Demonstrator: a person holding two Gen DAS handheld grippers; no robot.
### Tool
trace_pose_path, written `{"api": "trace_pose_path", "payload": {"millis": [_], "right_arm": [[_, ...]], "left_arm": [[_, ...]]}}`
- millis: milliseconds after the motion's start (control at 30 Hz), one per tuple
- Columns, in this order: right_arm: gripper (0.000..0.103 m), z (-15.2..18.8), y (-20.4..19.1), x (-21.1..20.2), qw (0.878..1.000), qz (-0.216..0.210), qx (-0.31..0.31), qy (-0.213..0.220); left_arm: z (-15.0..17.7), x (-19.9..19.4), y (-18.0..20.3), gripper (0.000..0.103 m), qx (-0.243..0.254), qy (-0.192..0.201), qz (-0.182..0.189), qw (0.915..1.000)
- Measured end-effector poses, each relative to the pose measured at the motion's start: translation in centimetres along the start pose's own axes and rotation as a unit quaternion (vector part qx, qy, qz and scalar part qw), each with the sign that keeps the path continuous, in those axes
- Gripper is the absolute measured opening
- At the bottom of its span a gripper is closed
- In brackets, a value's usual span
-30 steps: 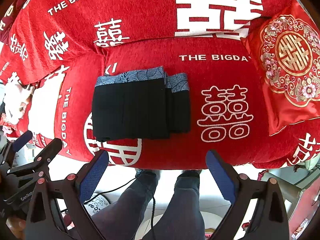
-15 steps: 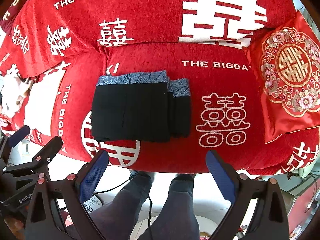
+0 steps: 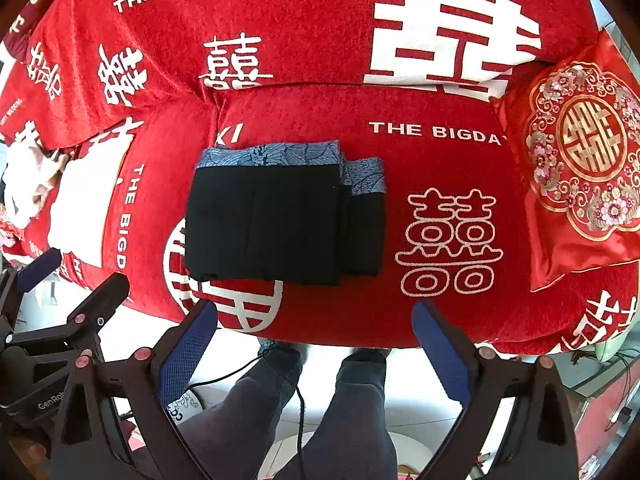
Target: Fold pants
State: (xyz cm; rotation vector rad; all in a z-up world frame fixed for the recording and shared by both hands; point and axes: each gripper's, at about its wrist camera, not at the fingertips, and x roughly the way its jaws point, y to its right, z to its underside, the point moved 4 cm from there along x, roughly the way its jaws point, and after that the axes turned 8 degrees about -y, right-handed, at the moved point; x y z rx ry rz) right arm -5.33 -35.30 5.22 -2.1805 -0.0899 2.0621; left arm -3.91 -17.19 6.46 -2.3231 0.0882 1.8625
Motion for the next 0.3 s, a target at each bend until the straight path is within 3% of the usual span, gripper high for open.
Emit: {"api": "trace_pose_path", "payload": {"millis": [300], "right_arm": [[0.098,0.01,-0.15,0.15,1.000,0.001,-0.003,-0.002]], "left_arm": [[0.03,-0.50,-0.22,0.101,-0.004,0.014,0.020,0.9997]]}}
